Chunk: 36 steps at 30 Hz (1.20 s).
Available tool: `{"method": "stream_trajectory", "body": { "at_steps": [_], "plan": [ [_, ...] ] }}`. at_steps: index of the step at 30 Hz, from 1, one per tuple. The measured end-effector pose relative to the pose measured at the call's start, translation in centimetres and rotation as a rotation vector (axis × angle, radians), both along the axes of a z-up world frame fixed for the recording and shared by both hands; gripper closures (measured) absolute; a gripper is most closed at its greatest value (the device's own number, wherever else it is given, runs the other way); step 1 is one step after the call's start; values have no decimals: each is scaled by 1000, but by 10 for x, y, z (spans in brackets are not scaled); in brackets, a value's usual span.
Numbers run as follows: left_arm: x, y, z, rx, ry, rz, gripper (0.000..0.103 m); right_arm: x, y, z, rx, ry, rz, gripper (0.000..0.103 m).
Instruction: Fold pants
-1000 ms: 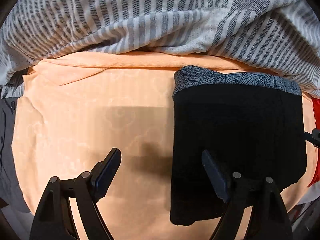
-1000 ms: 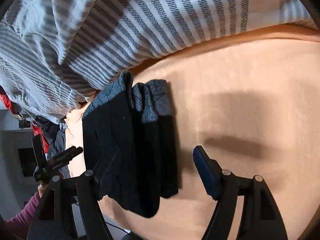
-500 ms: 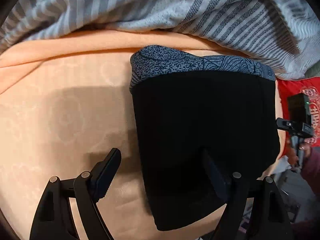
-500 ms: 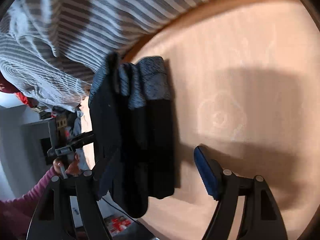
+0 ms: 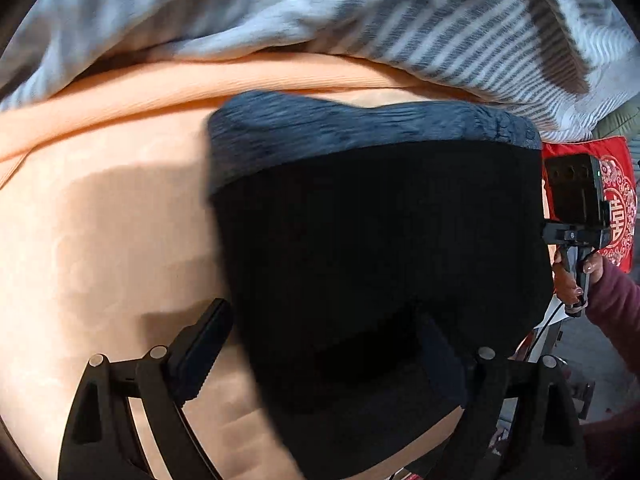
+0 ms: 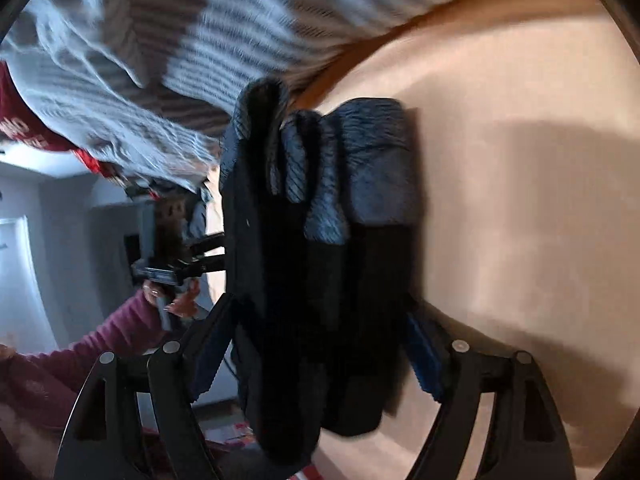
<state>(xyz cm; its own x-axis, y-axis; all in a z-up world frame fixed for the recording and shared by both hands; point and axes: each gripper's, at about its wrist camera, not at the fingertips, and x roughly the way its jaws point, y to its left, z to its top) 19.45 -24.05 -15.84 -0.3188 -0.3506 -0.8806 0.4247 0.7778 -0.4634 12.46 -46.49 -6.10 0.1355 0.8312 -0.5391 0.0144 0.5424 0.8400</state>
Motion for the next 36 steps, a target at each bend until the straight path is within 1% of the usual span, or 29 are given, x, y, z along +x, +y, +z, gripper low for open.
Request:
{"method": "stream_trajectory", "body": {
  "at_steps": [1, 2, 3, 4, 6, 9, 11, 16, 17, 21, 23, 25, 27, 29, 31, 32, 33, 35, 36],
  "plan": [
    [-3, -7, 1, 16, -17, -5, 11, 5, 3, -1, -9, 9, -4, 21],
    [-7, -12, 4, 38, -45, -6, 11, 9, 4, -2, -10, 40, -25, 22],
    [-10, -14, 6, 47, -67, 2, 11, 11, 4, -3, -13, 67, -43, 26],
    [-13, -15, 11, 43, -84, 16, 15, 11, 6, -3, -24, 84, -57, 30],
    [-19, -16, 24, 24, -121, 27, 32, 10, 11, 0, -54, 80, -71, 46],
    [-27, -17, 39, 29, -164, 20, 43, 0, 11, 9, -58, 55, -102, 55],
    [-34, -21, 50, 34, -185, 15, 46, -7, 12, 14, -31, 50, -130, 57],
    [-49, -29, 81, -6, -199, 19, 46, -23, 3, 26, 77, 54, -183, 59],
    [-51, -42, 89, -8, -205, 17, 46, -28, 1, 31, 86, 47, -185, 59],
    [-75, -52, 109, -15, -210, 3, 46, -50, -3, 48, 108, 35, -198, 59],
    [-86, -55, 115, -15, -203, -4, 46, -69, -9, 56, 112, 37, -205, 59],
    [-106, -64, 121, -11, -195, -16, 46, -87, -18, 58, 114, 44, -208, 59],
    [-123, -63, 122, -6, -180, -24, 46, -108, -23, 59, 116, 56, -213, 59],
    [-136, -66, 117, -5, -159, -21, 46, -125, -23, 61, 110, 69, -213, 59],
    [-155, -68, 107, 9, -138, -20, 46, -138, -26, 56, 103, 85, -219, 59],
    [-162, -70, 109, 15, -134, -21, 46, -143, -30, 51, 97, 94, -222, 59],
    [-168, -71, 102, 26, -133, -20, 46, -148, -31, 44, 88, 102, -222, 59],
    [-176, -74, 89, 68, -148, -6, 46, -151, -29, 29, 60, 118, -224, 59],
    [-176, -80, 84, 103, -182, 11, 44, -154, -31, 21, 37, 130, -227, 58]
  ]
}}
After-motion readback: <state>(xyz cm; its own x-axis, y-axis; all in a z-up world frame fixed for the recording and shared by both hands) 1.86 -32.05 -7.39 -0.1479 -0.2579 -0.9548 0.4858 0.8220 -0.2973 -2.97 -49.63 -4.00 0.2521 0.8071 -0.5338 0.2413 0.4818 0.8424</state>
